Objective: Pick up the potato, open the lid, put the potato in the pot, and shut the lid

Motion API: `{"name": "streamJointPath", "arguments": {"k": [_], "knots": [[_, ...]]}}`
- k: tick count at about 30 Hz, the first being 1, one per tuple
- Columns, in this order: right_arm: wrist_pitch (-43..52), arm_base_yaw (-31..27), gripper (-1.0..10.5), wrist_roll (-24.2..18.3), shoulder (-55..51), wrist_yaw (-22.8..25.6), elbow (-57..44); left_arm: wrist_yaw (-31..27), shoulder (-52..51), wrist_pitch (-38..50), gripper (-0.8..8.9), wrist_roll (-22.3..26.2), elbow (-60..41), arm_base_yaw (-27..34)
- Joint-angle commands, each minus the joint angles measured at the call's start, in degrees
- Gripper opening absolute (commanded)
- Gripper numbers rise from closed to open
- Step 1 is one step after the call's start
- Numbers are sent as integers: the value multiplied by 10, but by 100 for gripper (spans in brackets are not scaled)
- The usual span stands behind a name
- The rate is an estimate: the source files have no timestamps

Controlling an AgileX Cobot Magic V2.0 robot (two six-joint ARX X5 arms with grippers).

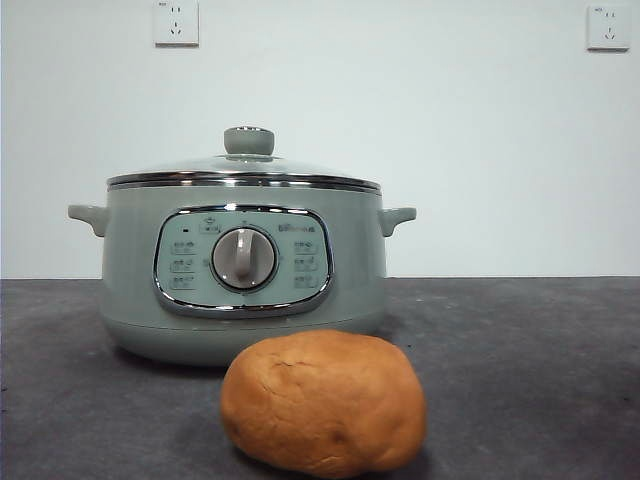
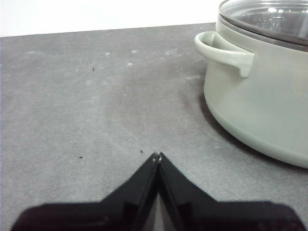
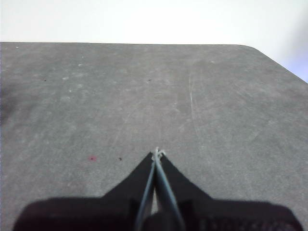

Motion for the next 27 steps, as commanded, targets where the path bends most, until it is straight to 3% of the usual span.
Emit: {"name": "streamJointPath", "arguments": {"k": [1, 10, 19, 22, 27], "knots": [[4, 0, 1, 31, -1, -2, -7, 3, 0, 4, -1, 6, -6, 1], [6, 0, 1, 63, -1, -2, -7, 3, 0, 12, -1, 6, -6, 1], [2, 0, 18, 145, 0, -33, 23, 7, 5, -3, 2, -46, 26, 1], [2, 0, 185, 154, 0, -70, 44, 8, 19, -15, 55, -54, 51, 1], [-11, 0, 489, 189, 4, -102, 83, 27, 59, -24, 363, -86, 87, 1]]}}
